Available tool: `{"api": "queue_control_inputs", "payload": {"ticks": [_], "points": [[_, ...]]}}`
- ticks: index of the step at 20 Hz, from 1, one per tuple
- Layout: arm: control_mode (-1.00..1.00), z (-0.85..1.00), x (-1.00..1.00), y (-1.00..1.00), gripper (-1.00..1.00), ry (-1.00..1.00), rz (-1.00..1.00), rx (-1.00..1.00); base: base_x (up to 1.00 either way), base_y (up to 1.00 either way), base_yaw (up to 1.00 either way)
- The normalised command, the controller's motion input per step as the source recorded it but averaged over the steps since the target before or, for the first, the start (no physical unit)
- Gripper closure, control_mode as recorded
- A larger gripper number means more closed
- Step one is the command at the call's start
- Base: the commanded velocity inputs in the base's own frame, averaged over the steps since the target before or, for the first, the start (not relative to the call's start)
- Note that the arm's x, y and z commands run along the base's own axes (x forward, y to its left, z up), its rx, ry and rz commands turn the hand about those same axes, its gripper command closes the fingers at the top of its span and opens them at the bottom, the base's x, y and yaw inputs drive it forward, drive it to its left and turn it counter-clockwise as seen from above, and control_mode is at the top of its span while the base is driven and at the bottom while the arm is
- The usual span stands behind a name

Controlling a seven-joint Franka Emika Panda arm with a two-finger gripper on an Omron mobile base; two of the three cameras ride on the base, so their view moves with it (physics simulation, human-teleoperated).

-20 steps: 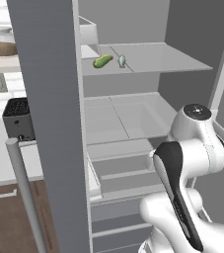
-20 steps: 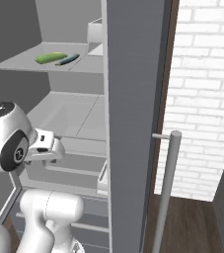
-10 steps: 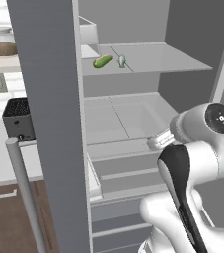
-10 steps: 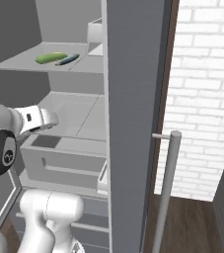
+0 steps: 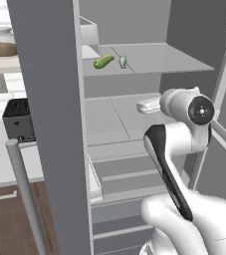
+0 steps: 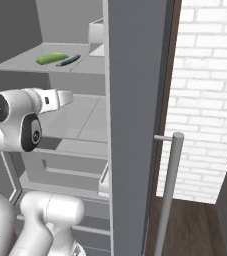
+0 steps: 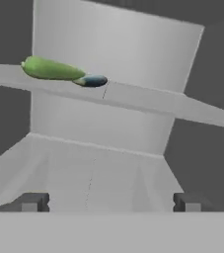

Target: Place one corn and one fish in each tupperware on the nearby counter, to pack two identical lunches.

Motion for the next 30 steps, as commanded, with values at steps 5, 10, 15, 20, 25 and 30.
{"api": "queue_control_inputs", "payload": {"ticks": [5, 10, 15, 20, 25, 30], "points": [[-1.0, 1.0, 0.04, -0.11, -1.0, 0.4, -0.07, 0.27, 0.0, 0.0, 0.0], [-1.0, 0.44, -0.71, -0.24, -1.0, 0.53, 0.0, 0.14, 0.0, 0.0, 0.0], [-1.0, 0.02, 0.21, 0.1, -1.0, -0.06, 0.0, 0.0, 0.0, 0.0, 0.0], [-1.0, 0.37, 0.66, 0.74, -1.0, 0.0, 0.0, 0.0, 0.0, 0.0, 0.0], [-1.0, 0.0, 0.99, 0.99, -1.0, 0.03, 0.0, -0.02, 0.0, 0.0, 0.0], [-1.0, -0.67, 1.0, 0.19, -1.0, 0.0, 0.0, -0.03, 0.0, 0.0, 0.0]]}}
